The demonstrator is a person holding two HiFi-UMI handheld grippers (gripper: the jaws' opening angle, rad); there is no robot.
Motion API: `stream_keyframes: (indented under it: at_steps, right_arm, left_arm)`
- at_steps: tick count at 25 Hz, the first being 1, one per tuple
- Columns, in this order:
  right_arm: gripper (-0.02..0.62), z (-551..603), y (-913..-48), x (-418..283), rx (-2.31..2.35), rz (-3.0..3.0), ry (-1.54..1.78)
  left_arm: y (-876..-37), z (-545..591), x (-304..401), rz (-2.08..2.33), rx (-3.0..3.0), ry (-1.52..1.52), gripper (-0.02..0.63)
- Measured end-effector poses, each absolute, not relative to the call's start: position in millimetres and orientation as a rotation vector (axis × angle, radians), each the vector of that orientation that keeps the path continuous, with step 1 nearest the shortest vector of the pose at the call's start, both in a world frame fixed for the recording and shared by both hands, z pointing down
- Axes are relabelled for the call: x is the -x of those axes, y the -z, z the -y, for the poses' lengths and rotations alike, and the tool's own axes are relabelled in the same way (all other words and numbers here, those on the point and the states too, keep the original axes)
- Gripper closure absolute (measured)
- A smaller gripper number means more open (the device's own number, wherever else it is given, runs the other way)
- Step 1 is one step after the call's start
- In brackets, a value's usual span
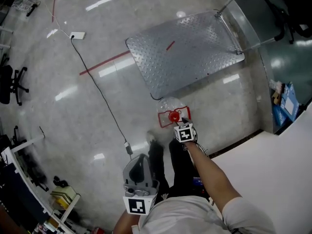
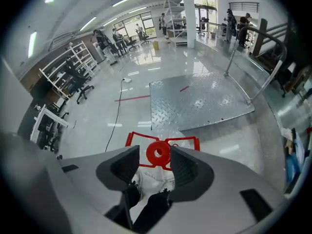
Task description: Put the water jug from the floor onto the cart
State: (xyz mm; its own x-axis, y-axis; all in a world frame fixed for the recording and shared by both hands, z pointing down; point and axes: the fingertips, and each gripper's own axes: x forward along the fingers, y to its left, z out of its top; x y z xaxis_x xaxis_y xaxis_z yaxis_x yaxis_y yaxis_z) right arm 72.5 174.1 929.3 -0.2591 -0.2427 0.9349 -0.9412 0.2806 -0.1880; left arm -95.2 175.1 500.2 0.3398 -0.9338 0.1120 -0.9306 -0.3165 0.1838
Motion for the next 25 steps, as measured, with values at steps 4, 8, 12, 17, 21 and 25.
stream_keyframes:
  at_steps: [4, 8, 12, 17, 21, 25]
  right_arm:
    - [0.382, -174.5, -967.1, -61.8, -1.041, 1.654, -1.03]
    - [0.314, -173.5, -999.1, -62.7, -1.029, 1.624, -1.039]
    - [0.298, -172.3, -1021.8, -60.0, -1.035, 1.592, -1.056]
    - [0.298, -174.5, -1037.2, -59.9, -1.017, 1.563, -1.051]
    - [0.291, -173.3, -1037.8, -58.6, -1.023, 1.542, -1.029]
    - [0.291, -179.3, -1023.9, -52.1, -0.999, 1.552, -1.001]
  left_arm:
    - [-526.3, -176.5, 109.4, 1.679, -2.356, -0.022, 0.603]
    - [-545.6, -180.2, 106.8, 1.67, -2.362, -0.065, 0.603]
    - [-559.9, -185.8, 113.0, 1.666, -2.324, -0.075, 0.603]
    - [-570.8, -191.9, 114.8, 1.66, -2.299, -0.084, 0.603]
    - [-572.8, -194.9, 121.7, 1.667, -2.281, -0.085, 0.603]
    - [-565.9, -197.2, 127.0, 1.673, -2.295, -0.083, 0.603]
